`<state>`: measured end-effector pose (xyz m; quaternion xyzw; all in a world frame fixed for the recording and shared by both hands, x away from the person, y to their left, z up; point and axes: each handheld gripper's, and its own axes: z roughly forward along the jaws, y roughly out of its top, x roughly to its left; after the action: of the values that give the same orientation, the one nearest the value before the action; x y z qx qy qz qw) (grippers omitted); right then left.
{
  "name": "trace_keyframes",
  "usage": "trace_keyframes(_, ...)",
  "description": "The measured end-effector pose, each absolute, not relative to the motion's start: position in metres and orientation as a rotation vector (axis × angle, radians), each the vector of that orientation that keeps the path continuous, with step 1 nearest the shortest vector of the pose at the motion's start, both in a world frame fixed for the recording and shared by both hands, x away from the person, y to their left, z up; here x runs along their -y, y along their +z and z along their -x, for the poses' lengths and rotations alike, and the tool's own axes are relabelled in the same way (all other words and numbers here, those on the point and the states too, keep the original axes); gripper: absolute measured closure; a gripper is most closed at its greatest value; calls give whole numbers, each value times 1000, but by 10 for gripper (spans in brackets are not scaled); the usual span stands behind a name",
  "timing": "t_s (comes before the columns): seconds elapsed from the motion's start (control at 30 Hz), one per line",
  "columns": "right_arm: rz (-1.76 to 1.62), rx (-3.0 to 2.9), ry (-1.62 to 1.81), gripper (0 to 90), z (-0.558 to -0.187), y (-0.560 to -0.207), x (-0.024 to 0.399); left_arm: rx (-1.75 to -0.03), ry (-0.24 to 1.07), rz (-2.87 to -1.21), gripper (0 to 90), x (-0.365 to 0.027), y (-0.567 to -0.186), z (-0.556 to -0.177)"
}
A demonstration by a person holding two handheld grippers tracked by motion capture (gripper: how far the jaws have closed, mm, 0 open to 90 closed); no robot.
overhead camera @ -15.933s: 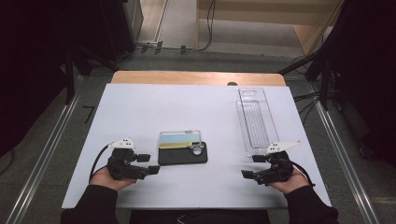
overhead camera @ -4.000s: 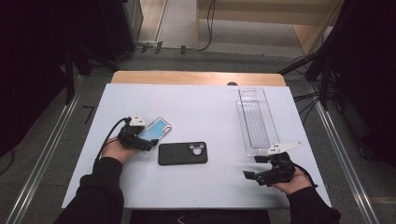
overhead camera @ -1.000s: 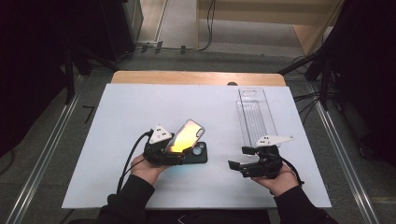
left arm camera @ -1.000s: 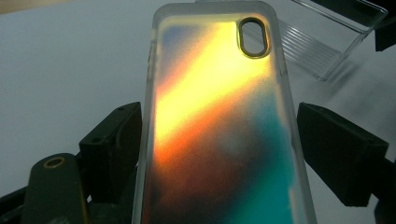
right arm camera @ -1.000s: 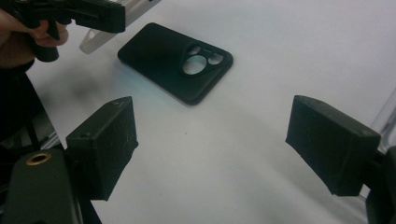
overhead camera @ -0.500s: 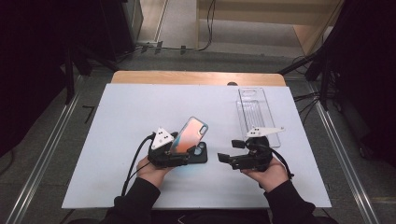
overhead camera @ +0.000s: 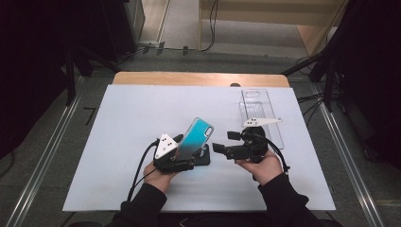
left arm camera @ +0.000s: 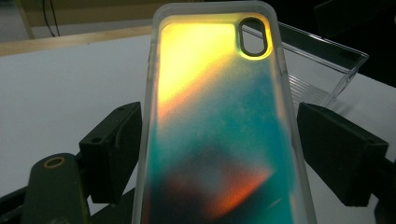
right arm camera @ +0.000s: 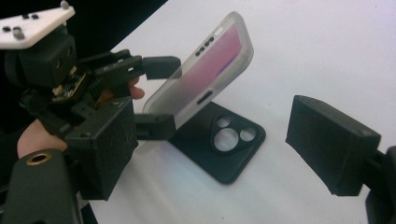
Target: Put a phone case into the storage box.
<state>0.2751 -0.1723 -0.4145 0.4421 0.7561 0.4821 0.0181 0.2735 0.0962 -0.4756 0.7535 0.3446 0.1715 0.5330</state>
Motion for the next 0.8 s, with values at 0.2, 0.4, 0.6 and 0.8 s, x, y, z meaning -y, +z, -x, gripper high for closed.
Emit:
trace_keyframes(0.2, -1391, -2346, 1511, 144, -286, -412, 166, -805, 417, -1790, 170, -95, -477, -272)
trace_keyframes(0.4, -1404, -2344, 1521, 144, -293, -412, 161, -784, 437, -1775, 170, -93, -475, -269)
trace_keyframes(0.6, -1435, -2342, 1544, 144, -302, -411, 154, -761, 464, -1761, 170, -92, -475, -266)
trace_keyframes(0.8, -1453, -2352, 1550, 175, -311, -413, 147, -764, 459, -1757, 170, -91, -474, -264)
